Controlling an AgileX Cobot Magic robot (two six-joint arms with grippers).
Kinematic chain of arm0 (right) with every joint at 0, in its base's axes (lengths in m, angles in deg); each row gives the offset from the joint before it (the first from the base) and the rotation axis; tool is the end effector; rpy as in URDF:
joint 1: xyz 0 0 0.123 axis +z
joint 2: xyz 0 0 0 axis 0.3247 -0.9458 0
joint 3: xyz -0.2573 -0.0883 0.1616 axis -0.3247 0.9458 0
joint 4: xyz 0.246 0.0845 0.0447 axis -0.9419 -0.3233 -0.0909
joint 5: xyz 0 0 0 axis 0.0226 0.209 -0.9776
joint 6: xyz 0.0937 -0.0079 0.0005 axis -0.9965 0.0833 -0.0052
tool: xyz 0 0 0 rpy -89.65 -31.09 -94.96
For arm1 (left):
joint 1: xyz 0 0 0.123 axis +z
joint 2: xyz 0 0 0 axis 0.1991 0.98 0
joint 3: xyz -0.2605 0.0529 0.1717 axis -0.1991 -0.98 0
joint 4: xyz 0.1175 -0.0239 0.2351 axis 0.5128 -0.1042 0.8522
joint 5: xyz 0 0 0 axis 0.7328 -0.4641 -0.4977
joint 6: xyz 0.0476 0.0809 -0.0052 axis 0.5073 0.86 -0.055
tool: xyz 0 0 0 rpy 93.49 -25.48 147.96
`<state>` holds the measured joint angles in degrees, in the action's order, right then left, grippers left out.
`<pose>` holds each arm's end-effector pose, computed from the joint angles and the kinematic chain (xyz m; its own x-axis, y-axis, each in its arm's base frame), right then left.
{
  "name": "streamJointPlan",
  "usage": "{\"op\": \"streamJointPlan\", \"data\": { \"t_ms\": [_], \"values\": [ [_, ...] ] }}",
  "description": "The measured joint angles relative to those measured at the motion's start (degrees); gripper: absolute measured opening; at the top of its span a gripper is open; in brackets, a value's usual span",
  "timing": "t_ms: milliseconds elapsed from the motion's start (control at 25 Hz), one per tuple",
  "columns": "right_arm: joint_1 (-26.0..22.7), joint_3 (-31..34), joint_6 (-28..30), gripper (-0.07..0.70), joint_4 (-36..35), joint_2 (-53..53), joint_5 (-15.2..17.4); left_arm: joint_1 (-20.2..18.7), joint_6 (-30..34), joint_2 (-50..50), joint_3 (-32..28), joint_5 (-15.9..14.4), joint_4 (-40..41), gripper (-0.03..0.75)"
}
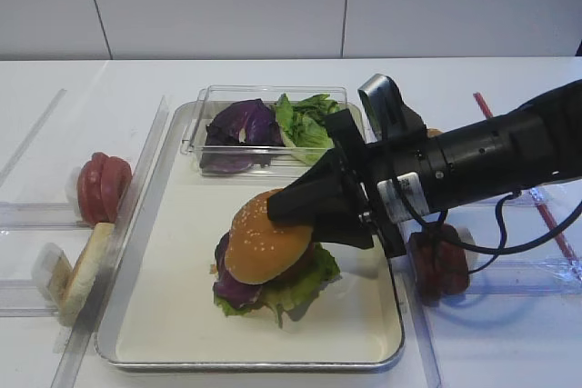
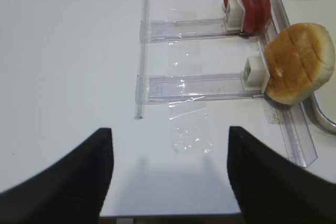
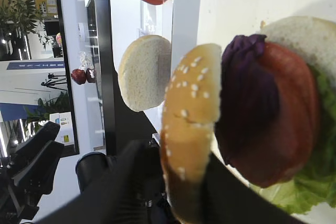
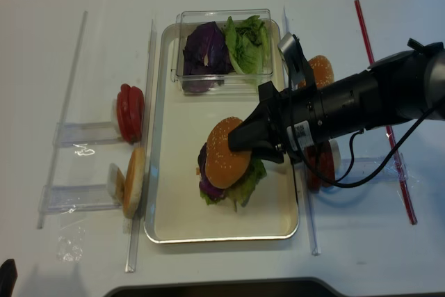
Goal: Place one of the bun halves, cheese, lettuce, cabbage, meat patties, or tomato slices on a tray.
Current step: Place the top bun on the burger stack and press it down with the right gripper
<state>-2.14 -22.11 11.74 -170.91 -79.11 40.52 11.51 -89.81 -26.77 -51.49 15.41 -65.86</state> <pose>0.2755 0.1721 0.1971 -0.9955 -0.0165 -0.0934 -0.0938 0.3172 0.9437 -0.0296 0.0093 0.2681 -0.5511 -0.0319 -0.8338 -0.1004 0.9945 0.0283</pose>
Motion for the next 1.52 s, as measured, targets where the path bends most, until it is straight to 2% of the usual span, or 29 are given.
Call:
{"op": "streamJointPlan", "data": {
  "t_ms": [160,280,560,1040,1520],
  "values": [
    [0.0,0.0,0.0,0.425,-0.21,0.0,0.0,0.0,0.0,0.0,0.0,0.0,0.0,0.469],
    [0.0,0.0,0.0,0.462,-0.6,0.0,0.0,0.0,0.0,0.0,0.0,0.0,0.0,0.469],
    [0.0,0.0,0.0,0.471,-0.73,0.0,-0.14,0.0,0.0,0.0,0.0,0.0,0.0,0.469],
    [0.0,0.0,-1.66,0.475,2.34,0.0,-3.58,0.0,0.0,0.0,0.0,0.0,0.0,0.469],
    [-1.26,-0.33,-2.01,0.477,3.68,0.0,-3.62,0.0,0.0,0.0,0.0,0.0,0.0,0.469]
  ]
}}
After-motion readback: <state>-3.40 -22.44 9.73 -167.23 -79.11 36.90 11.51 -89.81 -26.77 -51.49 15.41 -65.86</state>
